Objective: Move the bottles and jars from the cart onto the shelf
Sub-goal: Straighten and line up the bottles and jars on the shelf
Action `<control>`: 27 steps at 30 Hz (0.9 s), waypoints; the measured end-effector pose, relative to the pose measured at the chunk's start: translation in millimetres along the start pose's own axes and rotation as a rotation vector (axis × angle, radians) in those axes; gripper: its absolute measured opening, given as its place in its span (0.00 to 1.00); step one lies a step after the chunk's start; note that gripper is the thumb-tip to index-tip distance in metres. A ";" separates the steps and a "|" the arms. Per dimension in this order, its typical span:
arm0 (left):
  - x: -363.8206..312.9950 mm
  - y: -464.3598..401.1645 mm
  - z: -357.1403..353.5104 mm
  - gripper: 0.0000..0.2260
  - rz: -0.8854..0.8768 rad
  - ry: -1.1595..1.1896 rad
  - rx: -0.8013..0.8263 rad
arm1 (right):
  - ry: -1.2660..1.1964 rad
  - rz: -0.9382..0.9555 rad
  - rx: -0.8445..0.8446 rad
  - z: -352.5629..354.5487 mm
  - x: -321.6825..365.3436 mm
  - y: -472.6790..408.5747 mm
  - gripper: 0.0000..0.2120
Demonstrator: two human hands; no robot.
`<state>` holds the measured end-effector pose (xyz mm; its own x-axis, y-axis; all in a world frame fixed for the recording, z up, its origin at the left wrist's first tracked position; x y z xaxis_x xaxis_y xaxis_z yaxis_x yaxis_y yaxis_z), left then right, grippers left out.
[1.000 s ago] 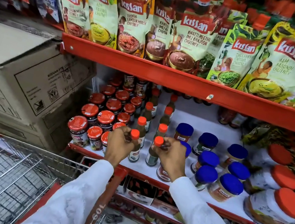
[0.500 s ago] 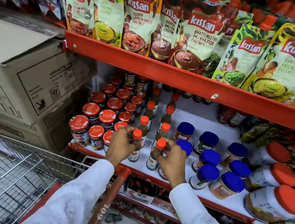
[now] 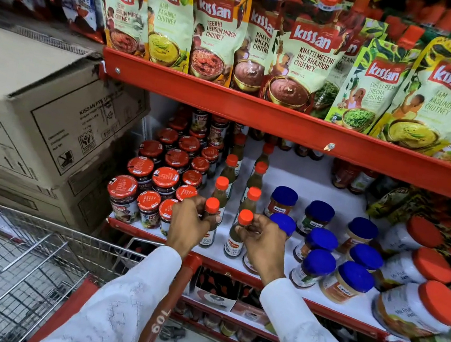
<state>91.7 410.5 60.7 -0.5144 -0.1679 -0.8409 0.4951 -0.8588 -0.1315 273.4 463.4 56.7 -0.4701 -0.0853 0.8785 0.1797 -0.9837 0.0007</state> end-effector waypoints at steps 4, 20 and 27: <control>0.1 -1.3 -1.0 0.11 -0.003 -0.002 0.007 | 0.020 0.007 0.018 1.4 0.7 -1.9 0.13; -1.2 -2.7 -4.3 0.12 0.006 -0.002 0.062 | 0.061 0.031 0.048 3.1 3.3 3.2 0.12; -2.6 -2.4 -3.9 0.12 -0.001 -0.020 0.080 | 0.084 0.035 0.062 3.6 3.4 3.1 0.14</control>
<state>94.6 414.8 61.2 -0.5293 -0.1762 -0.8299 0.4374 -0.8949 -0.0889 275.5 460.6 61.5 -0.5330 -0.1351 0.8352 0.2492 -0.9685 0.0024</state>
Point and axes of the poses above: each hand's wrist, its own y-axis away from the middle knuckle, its own z-axis out of the back of the hand, x = y × z, the point moved 6 cm from there along -y, towards the middle knuckle, and after that the axes turned 3 degrees about -z, right-handed, at the moved point
